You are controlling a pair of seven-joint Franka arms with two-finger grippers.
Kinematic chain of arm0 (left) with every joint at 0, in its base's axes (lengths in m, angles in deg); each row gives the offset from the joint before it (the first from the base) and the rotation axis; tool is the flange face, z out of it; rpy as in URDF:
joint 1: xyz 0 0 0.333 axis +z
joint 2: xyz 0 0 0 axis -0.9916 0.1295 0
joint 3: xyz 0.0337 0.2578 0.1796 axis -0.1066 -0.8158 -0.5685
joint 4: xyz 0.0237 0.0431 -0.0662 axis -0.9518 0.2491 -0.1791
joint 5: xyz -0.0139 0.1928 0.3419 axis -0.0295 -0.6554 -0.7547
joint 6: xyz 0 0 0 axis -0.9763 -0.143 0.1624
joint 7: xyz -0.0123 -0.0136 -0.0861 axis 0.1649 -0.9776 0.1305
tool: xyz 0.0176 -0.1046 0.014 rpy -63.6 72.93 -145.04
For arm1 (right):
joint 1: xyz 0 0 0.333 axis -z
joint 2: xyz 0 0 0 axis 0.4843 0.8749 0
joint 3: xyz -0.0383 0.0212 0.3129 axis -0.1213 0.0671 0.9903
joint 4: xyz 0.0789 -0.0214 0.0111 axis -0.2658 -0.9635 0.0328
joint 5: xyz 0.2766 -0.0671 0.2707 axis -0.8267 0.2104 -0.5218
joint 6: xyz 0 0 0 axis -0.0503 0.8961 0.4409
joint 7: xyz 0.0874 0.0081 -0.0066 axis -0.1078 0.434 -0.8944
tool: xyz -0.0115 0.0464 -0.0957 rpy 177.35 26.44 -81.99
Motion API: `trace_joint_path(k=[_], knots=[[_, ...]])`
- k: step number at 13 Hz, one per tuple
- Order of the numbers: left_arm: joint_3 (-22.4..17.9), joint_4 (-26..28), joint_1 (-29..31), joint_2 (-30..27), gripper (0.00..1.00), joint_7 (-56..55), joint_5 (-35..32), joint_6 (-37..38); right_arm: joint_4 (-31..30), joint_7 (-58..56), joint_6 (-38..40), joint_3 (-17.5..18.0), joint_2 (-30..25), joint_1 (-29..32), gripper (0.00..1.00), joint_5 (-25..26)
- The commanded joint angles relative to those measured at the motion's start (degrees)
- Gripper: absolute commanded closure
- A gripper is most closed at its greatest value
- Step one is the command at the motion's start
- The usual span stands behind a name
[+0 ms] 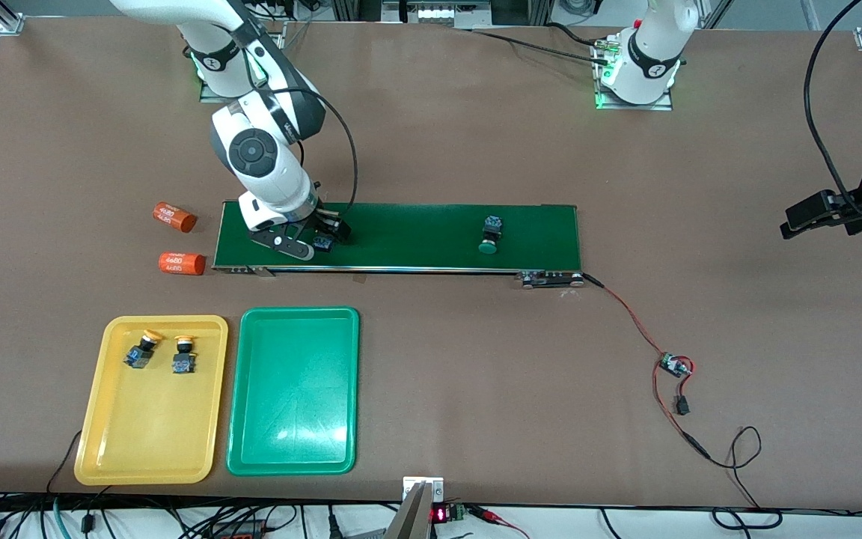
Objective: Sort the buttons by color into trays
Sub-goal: 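Grasp a green-capped button with the right gripper while the left gripper withdraws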
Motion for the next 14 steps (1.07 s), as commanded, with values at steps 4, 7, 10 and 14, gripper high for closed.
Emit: trace_joint_path(k=[4, 7, 10, 14], knots=[[0.32, 1.17, -0.62, -1.34, 0.00, 0.93, 0.57, -0.02, 0.01, -0.84, -1.05, -0.53, 1.64, 0.68, 0.89, 4.28], [0.24, 0.91, -0.44, -0.99, 0.00, 1.03, 0.66, 0.60, 3.77, -4.95, 4.37, -0.71, -0.20, 4.10, 1.00, 4.28], [0.24, 0.55, -0.18, -0.98, 0.00, 1.72, 0.40, 0.25, 18.86, -13.64, 20.45, -0.79, 0.50, 5.51, 1.00, 3.85], [0.15, 0.20, 0.08, -0.90, 0.00, 1.20, 0.66, 0.15, 32.85, -27.70, 21.90, -0.79, 8.90, 8.41, 1.00, 3.32]])
